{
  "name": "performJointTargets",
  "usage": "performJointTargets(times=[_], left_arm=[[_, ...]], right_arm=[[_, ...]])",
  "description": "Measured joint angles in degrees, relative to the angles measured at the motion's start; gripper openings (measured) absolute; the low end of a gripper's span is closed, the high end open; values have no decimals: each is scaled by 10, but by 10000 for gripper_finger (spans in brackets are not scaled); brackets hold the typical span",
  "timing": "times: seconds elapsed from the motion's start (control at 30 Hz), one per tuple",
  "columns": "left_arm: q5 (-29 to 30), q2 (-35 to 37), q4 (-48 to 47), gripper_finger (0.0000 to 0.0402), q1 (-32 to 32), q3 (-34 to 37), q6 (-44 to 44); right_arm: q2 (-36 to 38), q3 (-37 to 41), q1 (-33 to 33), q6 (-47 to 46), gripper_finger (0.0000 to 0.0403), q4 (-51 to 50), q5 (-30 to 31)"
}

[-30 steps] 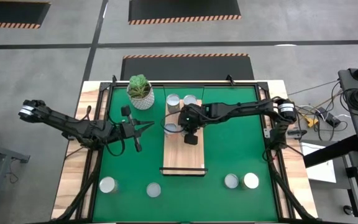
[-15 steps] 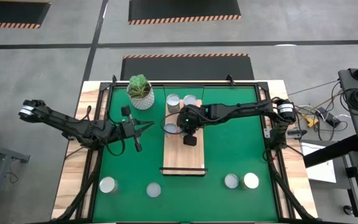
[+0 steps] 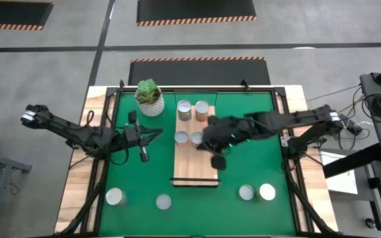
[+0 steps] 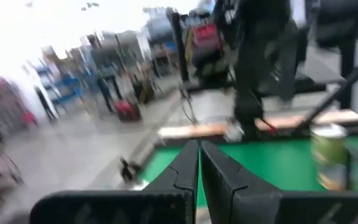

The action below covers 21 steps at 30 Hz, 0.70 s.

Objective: Pick and place cans onto a shelf
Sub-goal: Put the canned pears on the shelf

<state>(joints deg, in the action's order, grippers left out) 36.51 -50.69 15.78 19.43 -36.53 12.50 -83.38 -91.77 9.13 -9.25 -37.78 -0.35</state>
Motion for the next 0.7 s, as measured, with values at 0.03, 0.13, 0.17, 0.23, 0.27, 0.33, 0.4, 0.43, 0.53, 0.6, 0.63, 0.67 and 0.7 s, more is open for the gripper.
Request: performJointTargets(times=[0.03, 0.13, 0.17, 0.23, 0.27, 0.33, 0.4, 0.43, 0.53, 0.6, 0.63, 0.67, 0.7], left_arm=[[0, -2, -24, 0, 4, -4, -27], [-1, -4, -88, 0, 16, -11, -101], [-1, -6, -100, 0, 18, -12, -122], [-1, -10, -108, 0, 21, -13, -141], [-1, -11, -107, 0, 22, -12, -142], [-1, -12, -107, 0, 22, -14, -145], [-1, -14, -107, 0, 22, -20, -155], [-1, -14, -107, 0, 22, -21, -161], [-1, -16, -107, 0, 22, -21, -165], [-1, -16, -108, 0, 22, -20, -164], [-1, -18, -108, 0, 22, -19, -161], [-1, -19, -107, 0, 22, -19, -157], [0, -20, -108, 0, 22, -18, -149]], right_arm=[[9, 0, 12, -22, 9, -5, 0], [28, 0, 48, -101, 9, -42, 5], [30, 0, 61, -125, 9, -60, 6], [26, 3, 86, -185, 9, -98, 4], [20, 5, 100, -218, 9, -119, 4], [7, 14, 135, -275, 9, -159, 5], [-7, 20, 169, -331, 9, -192, 5], [-13, 21, 183, -361, 9, -208, 3], [-30, 22, 214, -448, 9, -270, -18], [-39, 22, 219, -507, 9, -322, -46], [-41, 24, 220, -537, 8, -354, -55], [-42, 27, 222, -566, 8, -390, -61], [-42, 30, 223, -590, 8, -419, -70]])
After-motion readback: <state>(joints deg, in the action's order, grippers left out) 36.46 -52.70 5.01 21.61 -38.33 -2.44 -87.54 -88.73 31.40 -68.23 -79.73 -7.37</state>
